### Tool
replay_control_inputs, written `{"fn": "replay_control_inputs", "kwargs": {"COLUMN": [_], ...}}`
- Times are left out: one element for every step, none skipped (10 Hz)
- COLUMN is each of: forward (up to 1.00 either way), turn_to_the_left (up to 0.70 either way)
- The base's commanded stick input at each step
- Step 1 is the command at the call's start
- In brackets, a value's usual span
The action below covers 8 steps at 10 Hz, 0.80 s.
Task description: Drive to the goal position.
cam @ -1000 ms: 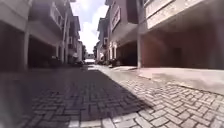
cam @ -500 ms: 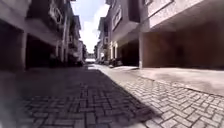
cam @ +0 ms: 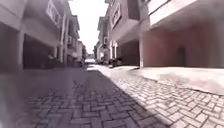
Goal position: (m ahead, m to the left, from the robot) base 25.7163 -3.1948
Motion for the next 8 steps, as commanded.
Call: {"fn": "replay_control_inputs", "kwargs": {"forward": [0.5, 0.5, 0.5, 0.5, 0.5, 0.5, 0.5, 0.5], "turn_to_the_left": [0.0, 0.02, 0.18, 0.33, 0.18, 0.0, 0.0, 0.38]}}
